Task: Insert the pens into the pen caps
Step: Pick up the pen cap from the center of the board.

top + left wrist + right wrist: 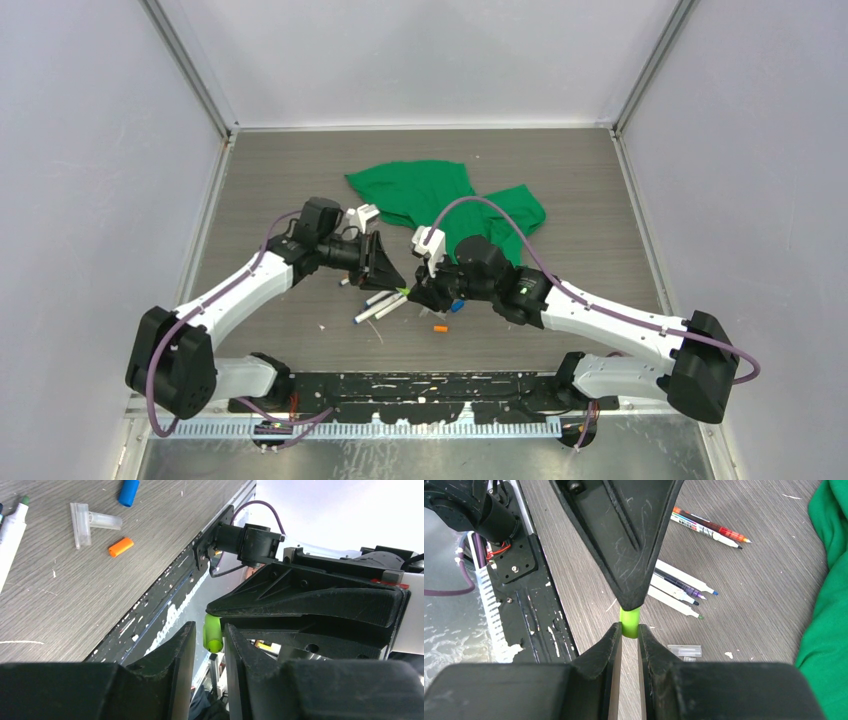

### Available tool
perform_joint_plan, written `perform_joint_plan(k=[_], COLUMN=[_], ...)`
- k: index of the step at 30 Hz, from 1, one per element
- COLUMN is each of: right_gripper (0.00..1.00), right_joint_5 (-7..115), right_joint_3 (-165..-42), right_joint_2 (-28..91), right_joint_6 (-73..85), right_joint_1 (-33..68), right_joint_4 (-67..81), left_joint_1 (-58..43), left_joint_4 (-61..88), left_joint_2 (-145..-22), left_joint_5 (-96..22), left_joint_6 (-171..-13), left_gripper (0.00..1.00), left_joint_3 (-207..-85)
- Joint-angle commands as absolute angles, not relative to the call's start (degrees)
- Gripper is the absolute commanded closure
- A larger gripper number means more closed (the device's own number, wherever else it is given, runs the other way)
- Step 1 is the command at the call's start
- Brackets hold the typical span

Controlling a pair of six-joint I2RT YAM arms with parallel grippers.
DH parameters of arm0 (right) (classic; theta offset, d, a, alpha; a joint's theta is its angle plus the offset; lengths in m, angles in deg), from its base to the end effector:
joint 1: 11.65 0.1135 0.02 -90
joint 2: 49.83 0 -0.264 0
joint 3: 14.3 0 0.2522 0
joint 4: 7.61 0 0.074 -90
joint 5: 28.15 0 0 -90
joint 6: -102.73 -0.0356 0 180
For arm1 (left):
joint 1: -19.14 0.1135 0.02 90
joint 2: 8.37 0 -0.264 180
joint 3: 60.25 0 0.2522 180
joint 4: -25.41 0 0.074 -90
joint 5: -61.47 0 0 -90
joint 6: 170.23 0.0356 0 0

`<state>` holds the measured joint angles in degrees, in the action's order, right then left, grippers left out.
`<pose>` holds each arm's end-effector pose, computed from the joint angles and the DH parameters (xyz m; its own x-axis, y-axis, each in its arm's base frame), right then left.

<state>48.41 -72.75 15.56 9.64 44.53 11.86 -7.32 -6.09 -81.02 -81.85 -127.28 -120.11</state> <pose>0.1366 0.2187 0.2747 -0.2970 -0.3491 -0.8888 -0.9092 0.3878 0.1515 0.2159 -0.1394 0.2431 -0.9969 0.0078 -0.0778 0.0740 0.4178 -0.9055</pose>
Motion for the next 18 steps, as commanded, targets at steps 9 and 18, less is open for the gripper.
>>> perform_joint_plan(k=[9,18], right_gripper=[0.88,0.88], right_joint_5=[47.7,47.4], right_joint_3=[-75.6,-75.9], right_joint_2=[14.5,14.9], right_joint_6=[10.5,10.5], right_joint_1=[44.9,44.9], right_joint_4=[10.9,11.0], left_joint_1=[-5.5,-5.5], left_joint_4=[-7.4,-9.3], left_joint_2=[-79.0,-79.0], left_joint_5=[-84.8,-85.2], left_joint_6=[-125.5,-123.7], left_gripper=[0.73,0.75], left_joint_3=[-123.2,-123.5])
